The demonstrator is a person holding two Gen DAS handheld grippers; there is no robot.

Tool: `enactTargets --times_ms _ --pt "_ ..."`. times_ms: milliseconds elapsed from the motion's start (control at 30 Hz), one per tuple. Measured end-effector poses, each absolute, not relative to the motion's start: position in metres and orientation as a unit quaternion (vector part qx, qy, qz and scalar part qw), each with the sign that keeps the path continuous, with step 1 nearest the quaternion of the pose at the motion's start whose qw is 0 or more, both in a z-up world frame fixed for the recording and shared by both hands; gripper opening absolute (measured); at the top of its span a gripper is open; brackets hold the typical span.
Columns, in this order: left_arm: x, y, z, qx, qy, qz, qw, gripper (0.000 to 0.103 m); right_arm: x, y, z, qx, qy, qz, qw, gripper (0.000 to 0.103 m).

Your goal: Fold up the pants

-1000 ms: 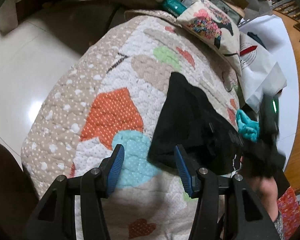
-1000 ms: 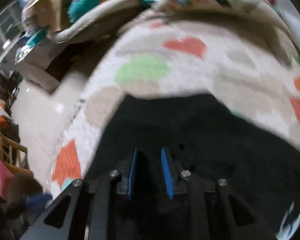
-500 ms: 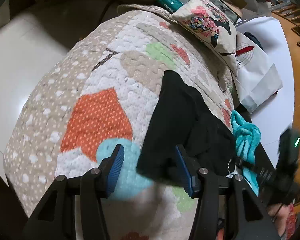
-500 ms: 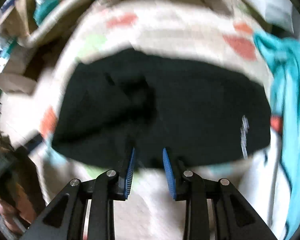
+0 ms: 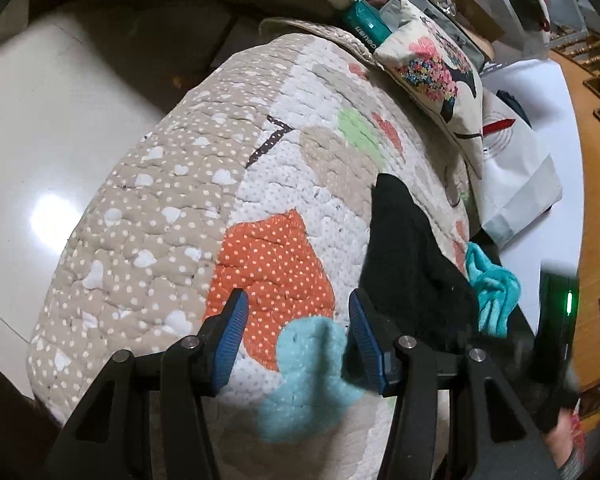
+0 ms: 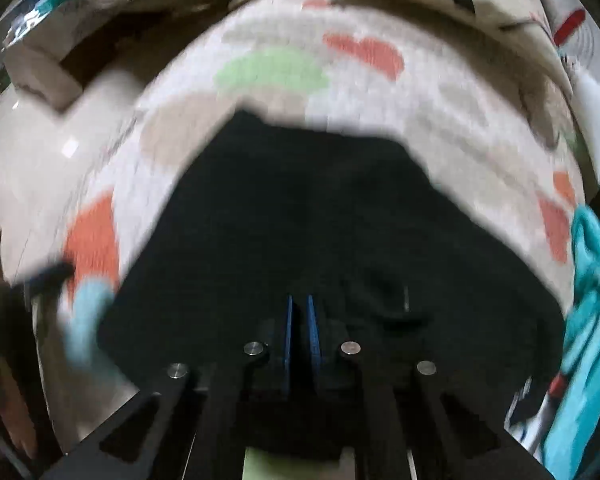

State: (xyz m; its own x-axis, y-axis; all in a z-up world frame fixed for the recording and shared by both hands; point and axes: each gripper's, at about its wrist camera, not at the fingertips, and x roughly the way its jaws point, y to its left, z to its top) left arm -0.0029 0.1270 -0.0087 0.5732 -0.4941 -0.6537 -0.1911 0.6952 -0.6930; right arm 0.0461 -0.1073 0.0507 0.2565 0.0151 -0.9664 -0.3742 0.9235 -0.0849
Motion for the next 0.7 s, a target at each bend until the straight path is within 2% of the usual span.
enactTargets --times_ms 267,433,500,533,567,600,633,700 --pt "-0.006 0.126 -0.006 -0.393 0.452 -0.106 0.794 0.052 -0.011 -0.155 0.034 -0.104 0.654 0.075 0.745 0.009" --pt "-0.001 0.105 0.009 -0.375 0.452 -0.117 0.801 0.052 -0.012 -0.164 0.082 -0.078 0.603 0.09 0.789 0.01" --pt "0.005 0.087 0.011 -0.362 0.464 -0.127 0.799 0.052 0.002 -0.152 0.11 -0.082 0.564 0.111 0.814 0.017" --pt "0.008 0.075 0.011 -0.352 0.47 -0.135 0.798 0.052 0.008 -0.146 0.12 -0.084 0.549 0.12 0.823 0.033" --pt "0.01 0.068 0.01 -0.343 0.475 -0.138 0.798 0.052 0.019 -0.135 0.131 -0.087 0.53 0.134 0.833 0.056" --pt "0.011 0.06 0.008 -0.332 0.482 -0.14 0.799 0.052 0.033 -0.121 0.136 -0.086 0.517 0.147 0.839 0.065" --pt "0.013 0.054 0.005 -0.326 0.488 -0.142 0.797 0.052 0.039 -0.109 0.139 -0.083 0.511 0.159 0.841 0.068" --pt "0.012 0.047 0.001 -0.321 0.489 -0.147 0.798 0.052 0.065 -0.08 0.137 -0.076 0.517 0.181 0.833 0.068"
